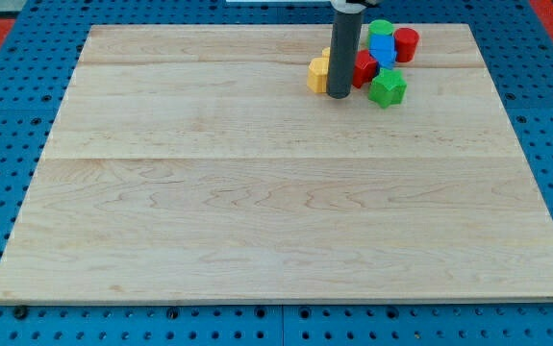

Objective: Separate the group of blocks

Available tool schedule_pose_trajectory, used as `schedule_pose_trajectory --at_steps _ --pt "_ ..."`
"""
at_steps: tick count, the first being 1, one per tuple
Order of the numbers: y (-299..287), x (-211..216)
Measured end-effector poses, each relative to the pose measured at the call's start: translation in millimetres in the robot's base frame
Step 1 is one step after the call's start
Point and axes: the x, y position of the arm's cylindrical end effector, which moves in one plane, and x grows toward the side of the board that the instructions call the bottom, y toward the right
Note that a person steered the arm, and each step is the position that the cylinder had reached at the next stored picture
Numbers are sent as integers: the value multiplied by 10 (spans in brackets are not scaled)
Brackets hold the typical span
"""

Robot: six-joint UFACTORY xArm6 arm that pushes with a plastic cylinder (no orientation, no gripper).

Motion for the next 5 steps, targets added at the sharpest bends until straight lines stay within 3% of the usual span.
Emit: schedule_pose_trajectory --at_steps 1,3,4,5 --pt "0 0" --pt "1072 655" --pt "1973 -31" --pt "2222 -1068"
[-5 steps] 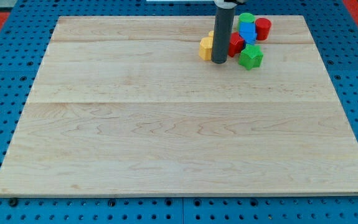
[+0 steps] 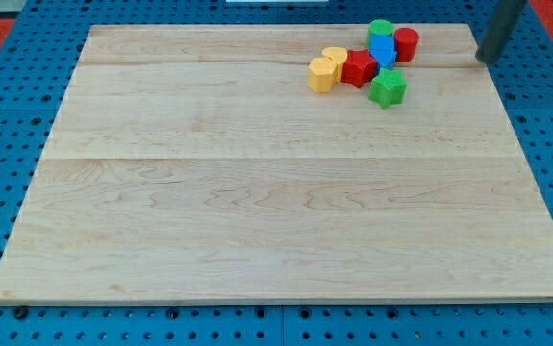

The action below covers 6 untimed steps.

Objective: Separate the group of blocks

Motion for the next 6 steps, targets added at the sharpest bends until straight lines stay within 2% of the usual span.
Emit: schedule_pose_trajectory --at_steps 1,2,3,5,6 --pt "-77 -349" --pt "-801 -337" --pt "-1264 -241" --pt "-1812 960" --pt "-1841 1130"
